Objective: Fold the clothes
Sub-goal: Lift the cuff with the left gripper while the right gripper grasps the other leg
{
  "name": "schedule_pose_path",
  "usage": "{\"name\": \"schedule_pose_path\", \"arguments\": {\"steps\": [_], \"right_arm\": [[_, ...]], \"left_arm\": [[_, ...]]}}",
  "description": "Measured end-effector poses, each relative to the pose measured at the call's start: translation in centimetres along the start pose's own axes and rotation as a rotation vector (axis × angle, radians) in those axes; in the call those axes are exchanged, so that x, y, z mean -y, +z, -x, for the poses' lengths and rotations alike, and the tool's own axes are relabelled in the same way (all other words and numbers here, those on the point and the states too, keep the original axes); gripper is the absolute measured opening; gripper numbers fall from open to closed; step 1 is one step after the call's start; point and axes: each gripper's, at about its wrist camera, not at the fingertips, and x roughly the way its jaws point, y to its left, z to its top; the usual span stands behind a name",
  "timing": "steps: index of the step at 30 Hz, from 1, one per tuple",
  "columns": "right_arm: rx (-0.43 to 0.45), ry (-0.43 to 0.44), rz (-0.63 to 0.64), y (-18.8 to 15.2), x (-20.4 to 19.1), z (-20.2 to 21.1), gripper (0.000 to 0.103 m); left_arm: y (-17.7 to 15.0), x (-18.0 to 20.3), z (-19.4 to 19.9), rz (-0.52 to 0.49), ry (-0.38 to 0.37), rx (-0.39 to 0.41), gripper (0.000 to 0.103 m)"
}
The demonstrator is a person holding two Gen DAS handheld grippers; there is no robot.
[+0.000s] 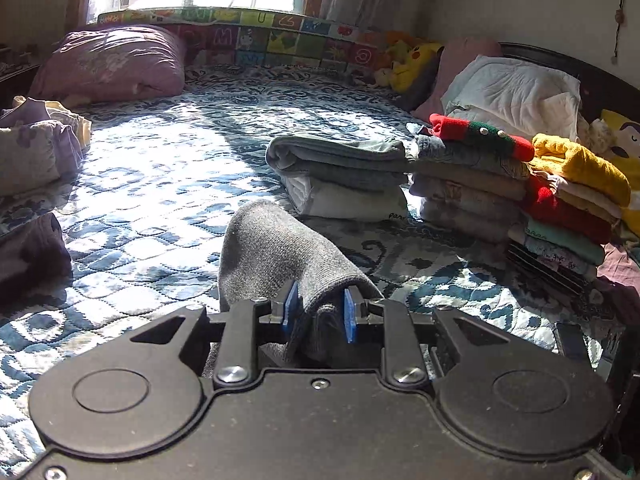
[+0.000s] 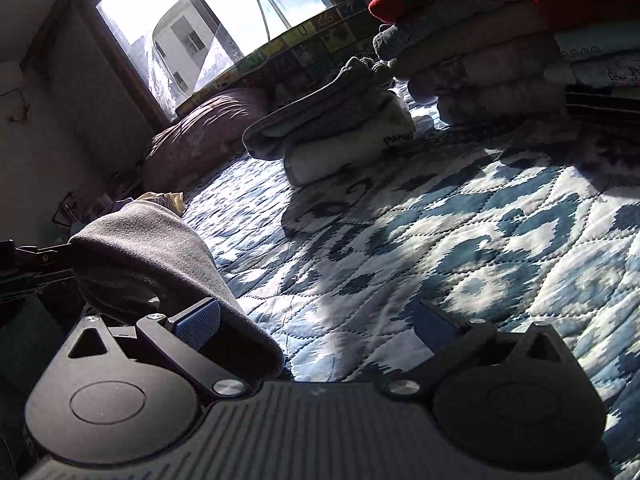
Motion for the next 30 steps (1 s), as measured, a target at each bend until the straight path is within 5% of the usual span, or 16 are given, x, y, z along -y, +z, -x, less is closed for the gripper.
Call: {"name": "schedule_pose_path", "arguments": {"steps": [7,13,23,30], "right_arm": [[-0.002,0.017,0.017,-0.3,-0.5,0.0,0.101],[-0.054,0.064,0.019,-1.0,-1.1,-1.0,0.080],[-0.139,0.149,-0.054,-3.0,-2.7,-3.3,0.080],[-0.136,0.300,-0.324,-3.5,-0.8,-3.8,0.087]], "left_arm": [[-2.5,-1.6,1.3,0.082,0.020,-0.006,0.026],[-4.7,-3.3,2.0,0.182,0.048,-0.001,0.048],[-8.6,-7.8,1.7,0.479,0.041,-0.016,0.060],[-11.1,-10.5,-0.8,0.689,-0.040,-0.022,0.060]]}}
